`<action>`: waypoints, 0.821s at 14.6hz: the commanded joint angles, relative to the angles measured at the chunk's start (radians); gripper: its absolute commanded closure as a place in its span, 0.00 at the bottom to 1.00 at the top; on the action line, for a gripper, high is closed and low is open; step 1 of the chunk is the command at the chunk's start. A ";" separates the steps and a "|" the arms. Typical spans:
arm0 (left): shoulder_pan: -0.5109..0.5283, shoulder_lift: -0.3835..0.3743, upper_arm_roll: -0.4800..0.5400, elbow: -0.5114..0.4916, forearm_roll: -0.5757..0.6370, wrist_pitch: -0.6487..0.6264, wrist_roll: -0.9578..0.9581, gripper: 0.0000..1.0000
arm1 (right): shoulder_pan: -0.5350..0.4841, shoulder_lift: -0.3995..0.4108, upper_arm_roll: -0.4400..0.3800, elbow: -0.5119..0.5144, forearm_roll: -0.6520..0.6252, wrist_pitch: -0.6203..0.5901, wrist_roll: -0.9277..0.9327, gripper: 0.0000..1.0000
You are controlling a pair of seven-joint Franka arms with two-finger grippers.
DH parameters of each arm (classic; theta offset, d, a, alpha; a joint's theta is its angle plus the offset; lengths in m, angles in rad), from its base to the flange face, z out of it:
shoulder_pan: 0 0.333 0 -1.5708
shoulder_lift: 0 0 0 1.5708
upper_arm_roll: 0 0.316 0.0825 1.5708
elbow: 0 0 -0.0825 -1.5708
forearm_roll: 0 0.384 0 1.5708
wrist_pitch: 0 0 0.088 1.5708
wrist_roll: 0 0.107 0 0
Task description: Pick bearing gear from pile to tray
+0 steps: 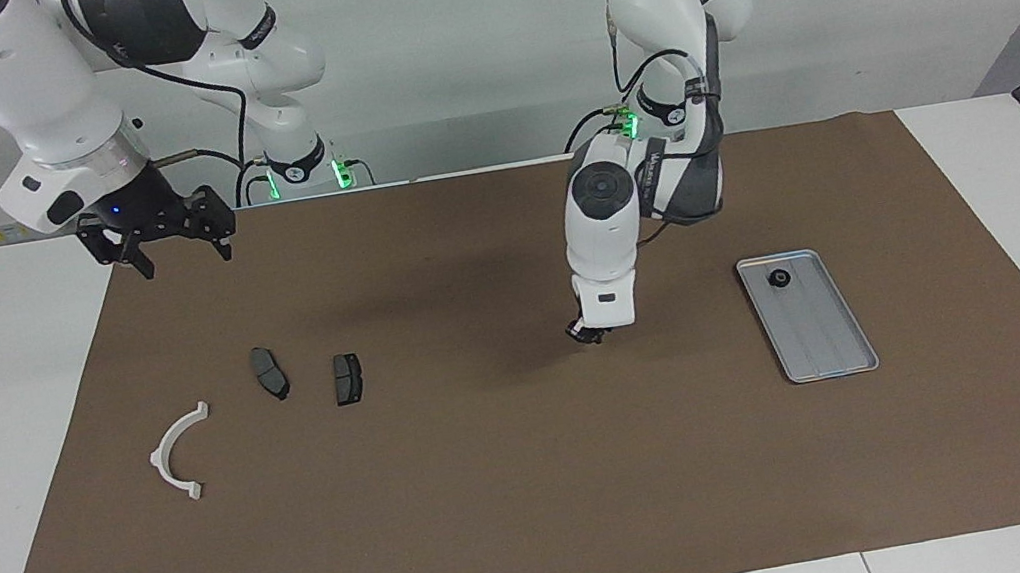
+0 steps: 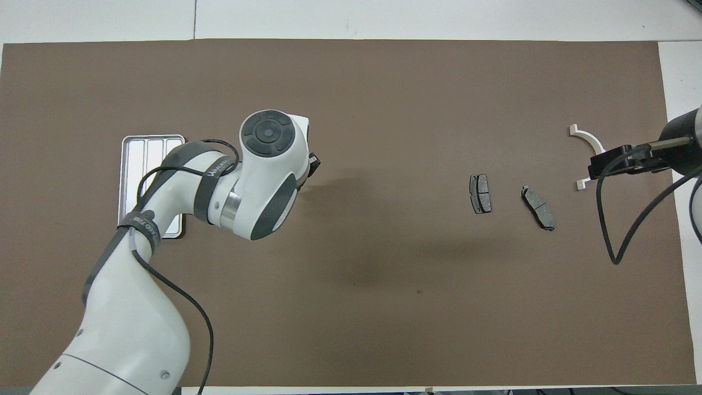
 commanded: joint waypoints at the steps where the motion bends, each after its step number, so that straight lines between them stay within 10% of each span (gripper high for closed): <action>1: 0.110 -0.139 -0.007 -0.132 0.016 -0.008 0.173 1.00 | -0.016 -0.027 0.007 -0.037 0.004 0.023 -0.020 0.00; 12: 0.485 -0.132 -0.008 -0.167 0.013 0.119 0.774 1.00 | -0.018 -0.029 0.007 -0.040 0.005 0.023 -0.021 0.00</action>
